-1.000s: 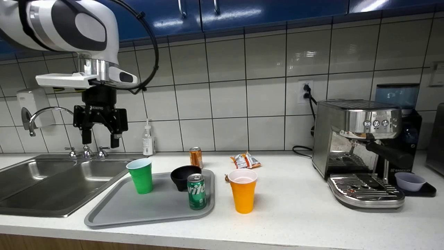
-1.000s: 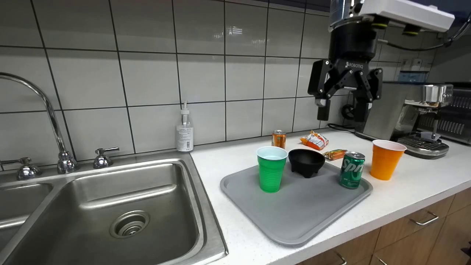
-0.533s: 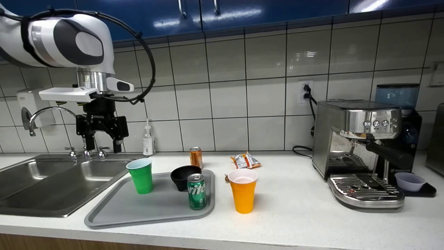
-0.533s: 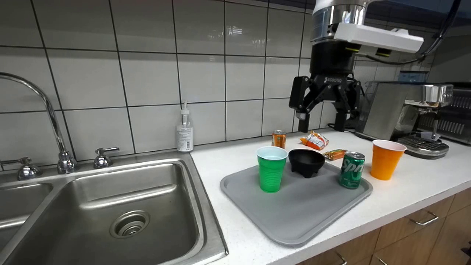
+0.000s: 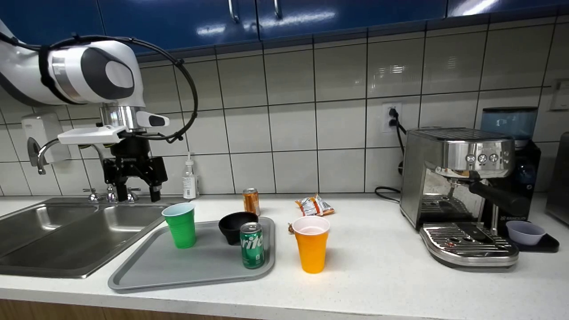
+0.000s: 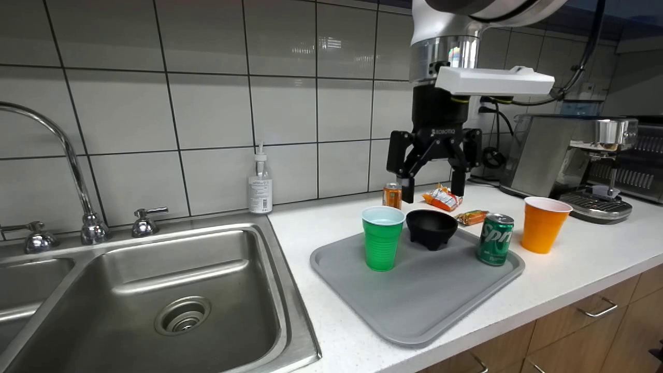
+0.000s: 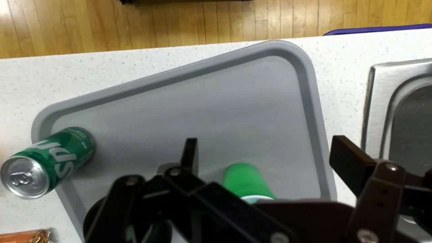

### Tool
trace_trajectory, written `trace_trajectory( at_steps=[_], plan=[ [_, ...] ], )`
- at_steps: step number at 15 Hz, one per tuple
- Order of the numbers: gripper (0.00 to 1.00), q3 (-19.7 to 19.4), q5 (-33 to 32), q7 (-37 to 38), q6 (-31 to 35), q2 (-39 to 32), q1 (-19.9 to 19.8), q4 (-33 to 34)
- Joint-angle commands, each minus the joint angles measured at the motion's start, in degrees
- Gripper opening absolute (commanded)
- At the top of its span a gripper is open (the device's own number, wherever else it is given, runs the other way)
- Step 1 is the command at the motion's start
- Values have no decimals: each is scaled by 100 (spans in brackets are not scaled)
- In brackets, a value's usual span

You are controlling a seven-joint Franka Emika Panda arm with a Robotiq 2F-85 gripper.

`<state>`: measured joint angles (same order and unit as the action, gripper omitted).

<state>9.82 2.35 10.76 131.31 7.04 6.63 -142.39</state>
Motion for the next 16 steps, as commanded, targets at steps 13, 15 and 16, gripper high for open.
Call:
trace_trajectory(
  at_steps=[13,15,16],
  plan=[
    [100,-68,-923,834,3,-1648,295,1572],
    [100,-101,-991,931,19,-1870,353,1762],
    [100,-127,-1078,1015,44,-1980,395,1855]
  ],
)
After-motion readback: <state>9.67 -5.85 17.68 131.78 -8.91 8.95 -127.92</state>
